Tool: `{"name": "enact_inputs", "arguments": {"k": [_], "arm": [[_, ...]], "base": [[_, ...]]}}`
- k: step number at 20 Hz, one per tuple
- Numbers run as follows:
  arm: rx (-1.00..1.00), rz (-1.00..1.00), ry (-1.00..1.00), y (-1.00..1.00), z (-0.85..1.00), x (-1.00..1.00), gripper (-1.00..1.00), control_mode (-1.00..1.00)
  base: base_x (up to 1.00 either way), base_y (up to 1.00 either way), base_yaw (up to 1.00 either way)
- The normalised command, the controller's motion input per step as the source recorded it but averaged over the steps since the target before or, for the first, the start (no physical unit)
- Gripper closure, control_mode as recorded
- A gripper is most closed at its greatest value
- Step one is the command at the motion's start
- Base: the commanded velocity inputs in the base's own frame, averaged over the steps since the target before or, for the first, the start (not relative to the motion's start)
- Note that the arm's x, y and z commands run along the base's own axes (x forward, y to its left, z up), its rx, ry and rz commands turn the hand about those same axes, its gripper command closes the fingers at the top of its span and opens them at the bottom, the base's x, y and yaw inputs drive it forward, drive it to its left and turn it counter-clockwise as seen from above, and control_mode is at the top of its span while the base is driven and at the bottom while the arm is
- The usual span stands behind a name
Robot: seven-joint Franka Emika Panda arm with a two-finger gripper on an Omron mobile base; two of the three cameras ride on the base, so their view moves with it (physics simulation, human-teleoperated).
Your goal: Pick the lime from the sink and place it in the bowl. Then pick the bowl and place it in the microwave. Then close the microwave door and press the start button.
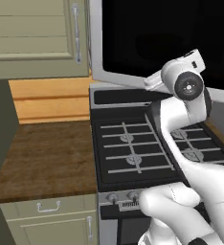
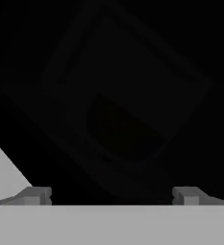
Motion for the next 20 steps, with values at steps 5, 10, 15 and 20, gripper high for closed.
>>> {"name": "enact_inputs", "arguments": {"k": [5, 10, 15, 20], "arm": [[0.11, 0.05, 0.01, -0.34, 0.08, 0.59, -1.00, -1.00], [0.11, 0.06, 0.05, -0.25, 0.04, 0.61, -1.00, -1.00], [0.12, 0.06, 0.02, -0.18, 0.00, 0.45, -1.00, -1.00], [0.13, 0.07, 0.00, -0.18, 0.00, 0.48, -1.00, -1.00]], "base": [[0.00, 0.00, 0.00], [0.00, 0.00, 0.00], [0.00, 0.00, 0.00], [0.00, 0.00, 0.00]]}}
